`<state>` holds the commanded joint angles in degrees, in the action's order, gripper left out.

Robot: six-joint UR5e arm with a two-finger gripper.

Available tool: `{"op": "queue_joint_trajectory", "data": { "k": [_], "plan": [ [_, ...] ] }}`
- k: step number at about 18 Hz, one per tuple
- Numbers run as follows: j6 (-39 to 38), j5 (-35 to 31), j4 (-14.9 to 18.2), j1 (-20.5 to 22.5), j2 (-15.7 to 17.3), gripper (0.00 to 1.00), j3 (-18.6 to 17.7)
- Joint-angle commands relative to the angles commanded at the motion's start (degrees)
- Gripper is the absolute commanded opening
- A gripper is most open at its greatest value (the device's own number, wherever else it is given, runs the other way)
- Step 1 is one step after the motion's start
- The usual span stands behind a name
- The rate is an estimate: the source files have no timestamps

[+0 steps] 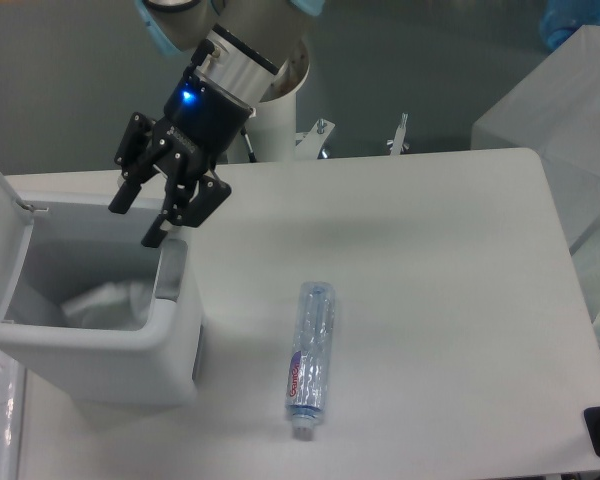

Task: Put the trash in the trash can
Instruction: 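Move the gripper over the clear plastic bottle and lower it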

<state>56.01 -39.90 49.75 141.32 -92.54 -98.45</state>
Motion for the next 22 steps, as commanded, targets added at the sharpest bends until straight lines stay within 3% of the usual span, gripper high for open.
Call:
{"op": "queue_joint_trajectory", "data": {
  "k": [8,11,14,22],
  "plan": [
    [-19.24,-0.88,0.53,4.05,-15.55,1.00,16.95],
    [-23.57,-1.66,0.88,4.14,-20.21,1.00,20.75],
    [-23.57,-7.27,5.87,4.05,-23.47,1.00,23.99],
    [-23.49,-18.79,23.97,2.39,-32.69,1.00,36.82]
  ]
}}
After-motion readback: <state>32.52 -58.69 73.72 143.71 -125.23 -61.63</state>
